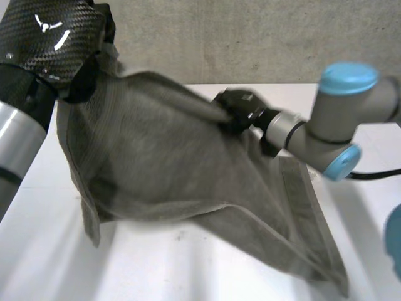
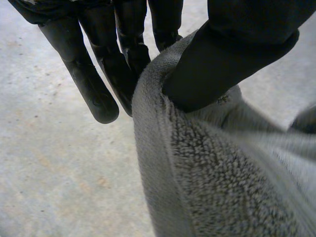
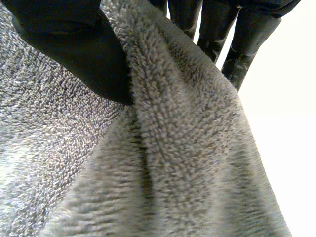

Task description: Fold the towel.

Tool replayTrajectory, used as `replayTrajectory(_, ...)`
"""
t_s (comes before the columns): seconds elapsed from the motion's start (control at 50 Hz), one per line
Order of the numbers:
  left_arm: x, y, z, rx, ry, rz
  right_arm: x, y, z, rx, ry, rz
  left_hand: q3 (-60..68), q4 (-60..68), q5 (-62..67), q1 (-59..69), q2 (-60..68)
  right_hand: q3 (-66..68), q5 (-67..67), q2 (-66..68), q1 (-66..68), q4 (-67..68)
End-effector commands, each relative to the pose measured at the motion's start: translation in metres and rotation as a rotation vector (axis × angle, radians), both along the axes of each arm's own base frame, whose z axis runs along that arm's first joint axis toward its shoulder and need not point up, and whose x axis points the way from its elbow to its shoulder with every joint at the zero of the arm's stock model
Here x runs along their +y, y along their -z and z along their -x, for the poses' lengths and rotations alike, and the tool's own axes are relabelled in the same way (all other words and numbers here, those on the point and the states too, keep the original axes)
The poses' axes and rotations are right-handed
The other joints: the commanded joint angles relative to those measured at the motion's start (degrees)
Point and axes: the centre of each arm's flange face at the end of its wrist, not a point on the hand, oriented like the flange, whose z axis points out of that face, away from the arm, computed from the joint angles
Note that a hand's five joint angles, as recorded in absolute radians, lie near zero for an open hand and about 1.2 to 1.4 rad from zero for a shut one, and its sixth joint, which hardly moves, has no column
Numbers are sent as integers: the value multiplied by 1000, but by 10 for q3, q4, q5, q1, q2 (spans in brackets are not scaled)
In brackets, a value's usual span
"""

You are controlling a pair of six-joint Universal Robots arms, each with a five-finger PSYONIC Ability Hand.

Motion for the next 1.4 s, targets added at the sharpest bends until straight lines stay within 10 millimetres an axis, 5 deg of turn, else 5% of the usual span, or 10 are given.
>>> replayTrajectory(0.02,-47,-17,10,95,23,143,-12,-122,39,-25,180,498,104,103,109,119,102,116,123,116,19,116)
replayTrajectory(0.08,-61,-44,17,193,53,254,3,-171,46,-89,240,712,104,103,109,119,102,116,123,116,19,116)
replayTrajectory(0.2,-73,-74,21,325,106,363,35,-216,56,-187,262,910,104,103,109,119,102,116,123,116,19,116)
replayTrajectory(0.32,-81,-44,24,326,122,259,55,-165,44,-77,133,725,104,103,109,119,102,116,123,116,19,116)
replayTrajectory(0.56,-74,118,-2,154,21,-186,99,17,51,545,-138,148,104,103,109,119,102,116,123,116,19,116)
replayTrajectory(0.62,-71,127,-5,141,24,-215,104,29,52,575,-168,106,104,103,109,119,102,-229,-221,-228,-326,-229)
replayTrajectory(0.82,-60,105,-2,159,65,-159,80,31,58,311,59,-62,104,103,109,119,102,-403,-396,-402,-500,-403)
replayTrajectory(1.0,-56,66,-3,214,84,-56,96,44,64,321,81,-150,104,103,109,119,102,-583,-576,-582,-680,-583)
replayTrajectory(1.2,-55,44,-7,284,105,-19,96,54,61,300,82,-180,104,103,109,119,102,-580,-573,-579,-677,-580)
replayTrajectory(1.4,-53,40,-13,290,92,-5,52,59,65,266,190,-107,104,103,109,119,102,-442,-435,-442,-539,-442)
